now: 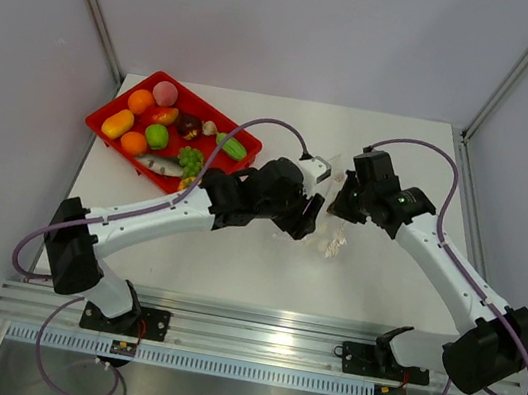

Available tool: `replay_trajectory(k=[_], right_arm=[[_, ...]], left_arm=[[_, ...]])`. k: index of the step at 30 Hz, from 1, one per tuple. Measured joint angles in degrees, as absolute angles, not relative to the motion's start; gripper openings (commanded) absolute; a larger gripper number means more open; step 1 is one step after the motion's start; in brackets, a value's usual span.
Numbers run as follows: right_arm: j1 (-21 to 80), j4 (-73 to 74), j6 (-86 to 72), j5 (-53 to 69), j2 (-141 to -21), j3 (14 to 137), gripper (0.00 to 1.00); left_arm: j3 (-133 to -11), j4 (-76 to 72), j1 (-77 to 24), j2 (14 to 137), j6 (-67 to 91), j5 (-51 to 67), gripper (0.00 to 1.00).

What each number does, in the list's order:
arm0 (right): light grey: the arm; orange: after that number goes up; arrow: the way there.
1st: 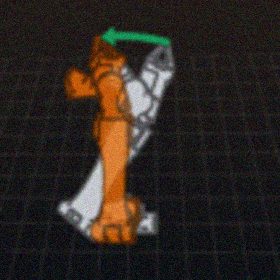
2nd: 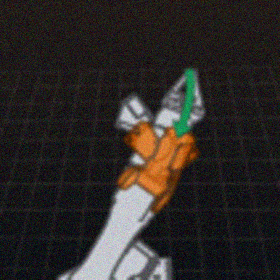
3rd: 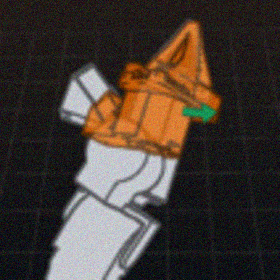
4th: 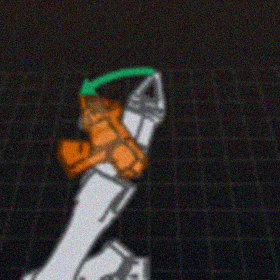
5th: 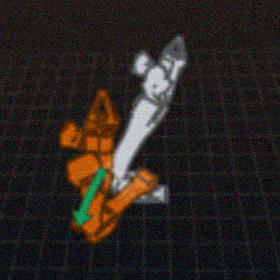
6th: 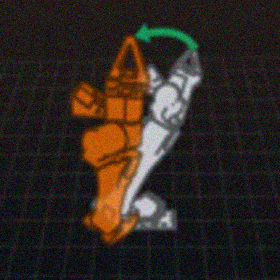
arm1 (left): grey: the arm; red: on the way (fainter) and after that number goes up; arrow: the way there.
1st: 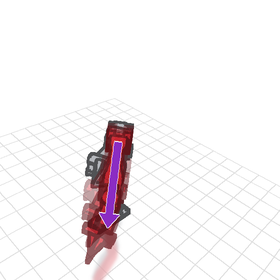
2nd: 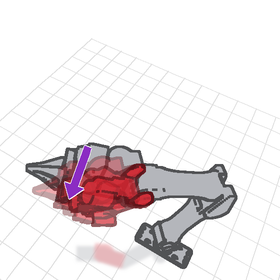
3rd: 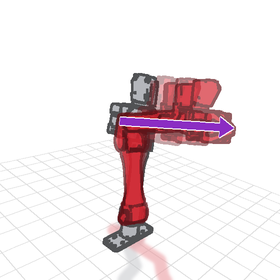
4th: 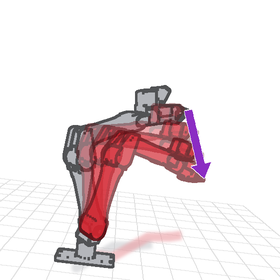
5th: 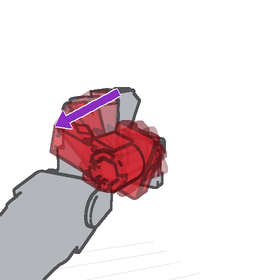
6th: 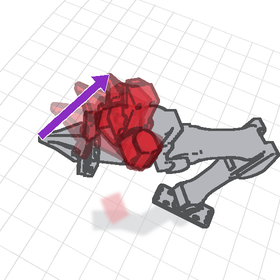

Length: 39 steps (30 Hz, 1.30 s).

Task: Place the food in the zip-top bag and seal the zipper
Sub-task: Open the zipper of the food storage bag.

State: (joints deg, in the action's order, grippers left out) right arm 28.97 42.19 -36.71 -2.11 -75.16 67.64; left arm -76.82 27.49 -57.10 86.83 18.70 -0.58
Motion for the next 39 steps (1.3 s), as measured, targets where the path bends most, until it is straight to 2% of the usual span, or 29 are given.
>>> replay_trajectory(k=[9,12,15,16,17,23,31,32,33,34,35,37,39], right_arm=[[29.0,43.1,-36.7,-1.9,-74.9,67.9,0.00],[29.0,43.1,-36.7,-1.9,-74.8,67.9,0.00],[29.0,43.2,-36.7,-2.0,-74.5,67.9,0.00],[29.0,43.2,-36.7,-2.0,-74.2,67.9,0.00],[29.0,43.2,-36.7,-2.1,-74.0,67.9,0.00],[29.0,43.5,-36.5,-2.9,-71.5,67.0,0.00],[29.7,38.9,-37.9,-1.1,-70.8,63.5,0.02],[29.7,38.2,-38.0,-1.0,-70.8,63.2,0.06],[29.7,37.7,-38.3,-1.0,-70.9,62.9,0.17],[29.7,37.3,-38.6,-1.1,-71.0,62.6,0.28],[29.7,37.3,-38.4,-1.6,-71.2,62.2,0.48],[29.5,37.7,-38.7,-3.1,-71.8,61.5,0.65],[29.4,38.5,-38.6,-4.5,-72.5,61.1,0.70]], left_arm=[[-79.5,25.5,-57.4,90.0,17.8,-1.5,0.49],[-80.6,25.6,-57.4,91.8,17.9,-2.2,0.40],[-81.5,25.8,-57.4,93.2,18.0,-2.9,0.23],[-81.7,25.9,-57.4,93.5,18.0,-3.0,0.14],[-81.8,25.9,-57.4,93.5,18.1,-3.2,0.00],[-81.2,25.3,-55.9,92.4,19.2,-2.4,0.00],[-67.9,14.7,-46.5,81.4,26.4,12.0,0.00],[-67.1,13.8,-45.9,81.1,27.1,13.5,0.00],[-66.7,13.0,-45.6,81.1,27.8,14.7,0.00],[-66.4,12.3,-45.4,81.1,28.4,15.9,0.00],[-66.2,11.7,-45.2,81.1,28.9,16.9,0.00],[-66.1,10.3,-45.1,81.0,29.9,18.4,0.00],[-66.0,9.0,-44.8,81.0,30.7,19.7,0.00]])
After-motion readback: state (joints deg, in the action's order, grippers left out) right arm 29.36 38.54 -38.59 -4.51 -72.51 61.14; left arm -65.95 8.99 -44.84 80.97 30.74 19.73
